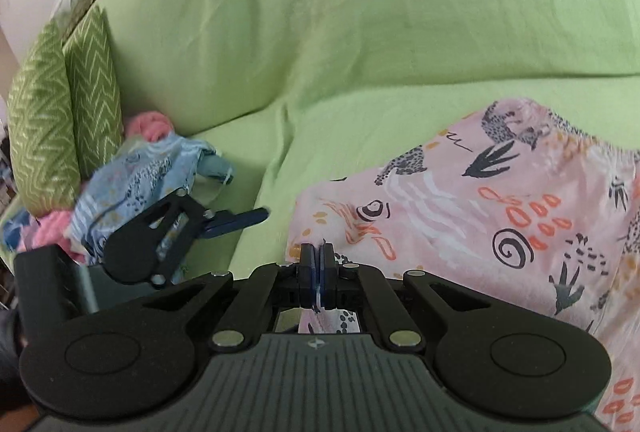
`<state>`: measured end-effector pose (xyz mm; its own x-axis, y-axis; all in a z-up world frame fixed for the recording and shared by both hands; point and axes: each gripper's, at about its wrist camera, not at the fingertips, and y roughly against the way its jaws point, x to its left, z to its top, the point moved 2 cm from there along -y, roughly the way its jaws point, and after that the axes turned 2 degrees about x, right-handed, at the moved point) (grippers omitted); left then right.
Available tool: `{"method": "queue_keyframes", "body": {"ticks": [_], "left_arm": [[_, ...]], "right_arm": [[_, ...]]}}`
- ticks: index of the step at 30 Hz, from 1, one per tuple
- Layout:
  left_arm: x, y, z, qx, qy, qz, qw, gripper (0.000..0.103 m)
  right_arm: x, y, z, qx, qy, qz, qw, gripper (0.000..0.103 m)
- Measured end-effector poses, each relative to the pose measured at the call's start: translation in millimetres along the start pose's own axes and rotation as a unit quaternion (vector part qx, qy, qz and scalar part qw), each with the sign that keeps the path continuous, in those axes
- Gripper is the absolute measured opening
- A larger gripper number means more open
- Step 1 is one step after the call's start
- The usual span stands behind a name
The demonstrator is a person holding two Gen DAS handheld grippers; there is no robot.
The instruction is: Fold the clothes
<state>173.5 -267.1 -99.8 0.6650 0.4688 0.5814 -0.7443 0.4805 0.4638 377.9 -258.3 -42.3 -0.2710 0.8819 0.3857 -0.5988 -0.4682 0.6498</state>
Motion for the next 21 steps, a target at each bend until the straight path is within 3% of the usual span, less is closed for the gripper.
{"method": "queue_keyframes", "body": {"ticks": [1, 3, 5, 9, 11, 12, 15, 19, 21], "left_arm": [[1, -2, 1, -0.002, -0.002, 0.005, 1.0000, 0.067], [8, -1, 2, 0.003, -0.001, 0.005, 1.0000, 0.042], [16, 4, -1, 0.013, -0.014, 0.012, 0.9997, 0.035], [35, 16, -15, 0.033, -0.023, 0.022, 0.9989, 0.032], [43, 17, -21, 0.040, -0.018, 0.014, 0.9990, 0.027], [43, 17, -22, 0.040, -0.020, 0.011, 0.9989, 0.025], [39, 18, -19, 0.033, -0.033, -0.003, 0.9989, 0.020], [23, 18, -20, 0.033, -0.089, -0.006, 0.9955, 0.011], [20, 20, -22, 0.037, -0.109, -0.005, 0.9934, 0.006]], "right_arm": [[0, 1, 0, 0.002, 0.000, 0.000, 1.000, 0.001], [-2, 2, -3, 0.005, -0.003, 0.001, 1.000, 0.001], [-4, 4, -6, 0.006, -0.003, -0.002, 1.000, 0.003], [10, 16, -18, 0.006, 0.039, -0.048, 0.998, 0.021], [23, 22, -32, 0.014, 0.078, -0.083, 0.993, 0.039], [30, 24, -41, 0.022, 0.102, -0.102, 0.989, 0.044], [52, 24, -74, 0.059, 0.178, -0.142, 0.972, 0.044], [67, 20, -112, 0.100, 0.284, -0.212, 0.930, 0.043], [66, 17, -122, 0.111, 0.307, -0.226, 0.918, 0.043]]}}
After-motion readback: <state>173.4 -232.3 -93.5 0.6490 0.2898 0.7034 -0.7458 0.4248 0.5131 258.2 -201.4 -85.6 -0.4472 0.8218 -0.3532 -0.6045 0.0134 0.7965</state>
